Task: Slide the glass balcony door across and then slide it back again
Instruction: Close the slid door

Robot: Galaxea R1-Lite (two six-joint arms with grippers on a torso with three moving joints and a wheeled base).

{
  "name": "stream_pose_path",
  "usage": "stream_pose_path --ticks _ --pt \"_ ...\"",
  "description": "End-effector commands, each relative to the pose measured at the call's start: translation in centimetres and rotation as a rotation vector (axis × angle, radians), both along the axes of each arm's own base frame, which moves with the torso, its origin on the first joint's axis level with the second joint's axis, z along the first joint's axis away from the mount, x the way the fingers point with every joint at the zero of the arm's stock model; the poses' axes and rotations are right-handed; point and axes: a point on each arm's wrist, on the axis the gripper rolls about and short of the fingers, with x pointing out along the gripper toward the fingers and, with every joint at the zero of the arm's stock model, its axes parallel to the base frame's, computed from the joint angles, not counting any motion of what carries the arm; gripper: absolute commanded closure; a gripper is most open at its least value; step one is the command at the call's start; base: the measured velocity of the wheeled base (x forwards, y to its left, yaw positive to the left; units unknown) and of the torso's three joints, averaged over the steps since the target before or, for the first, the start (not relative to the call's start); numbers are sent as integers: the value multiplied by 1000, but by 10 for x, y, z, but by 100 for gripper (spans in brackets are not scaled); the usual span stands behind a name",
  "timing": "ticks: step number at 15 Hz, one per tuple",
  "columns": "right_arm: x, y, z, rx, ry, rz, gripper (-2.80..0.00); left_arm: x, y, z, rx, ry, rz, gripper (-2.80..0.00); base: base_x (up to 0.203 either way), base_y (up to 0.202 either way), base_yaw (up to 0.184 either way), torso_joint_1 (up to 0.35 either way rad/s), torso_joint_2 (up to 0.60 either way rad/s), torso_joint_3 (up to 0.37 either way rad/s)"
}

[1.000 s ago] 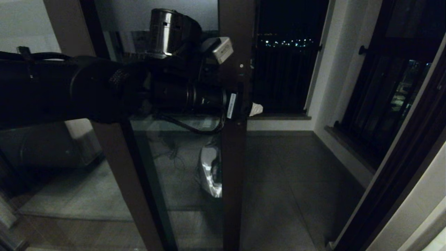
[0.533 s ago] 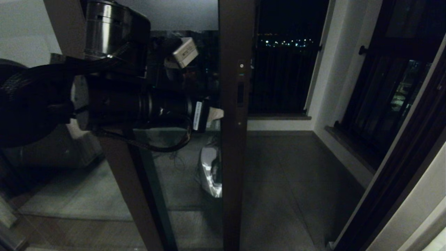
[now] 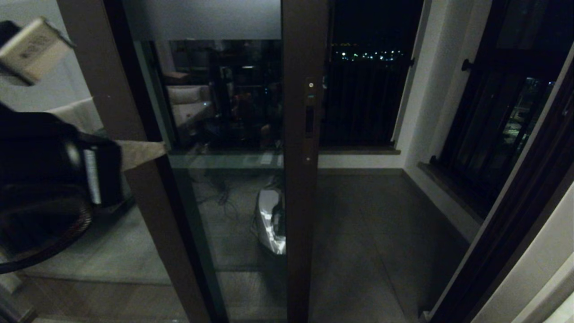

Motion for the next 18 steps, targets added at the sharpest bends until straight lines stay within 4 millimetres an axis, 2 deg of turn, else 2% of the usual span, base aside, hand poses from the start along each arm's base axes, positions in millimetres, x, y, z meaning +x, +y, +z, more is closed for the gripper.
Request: stream_pose_path --ticks 1,4,6,8,9,12,15,18 --pt "0 0 0 0 1 0 0 -64 51 11 -77 -126 94 0 0 0 0 0 0 0" --pt "0 0 0 0 1 0 0 -123 86 4 -103 -218 292 0 0 0 0 0 0 0" --pt "0 0 0 0 1 0 0 -160 94 -13 -114 -287 420 0 0 0 0 0 0 0" --pt "0 0 0 0 1 0 0 -189 94 -48 -101 -326 512 0 0 0 0 0 0 0" --pt "0 0 0 0 1 0 0 -194 93 -71 -86 -325 522 0 0 0 0 0 0 0" --pt "0 0 0 0 1 0 0 -198 89 -149 -37 -339 487 0 0 0 0 0 0 0" --pt "0 0 0 0 1 0 0 -171 87 -213 9 -220 515 0 0 0 0 0 0 0" --pt "0 0 0 0 1 0 0 -155 85 -240 -22 -239 405 0 0 0 0 0 0 0"
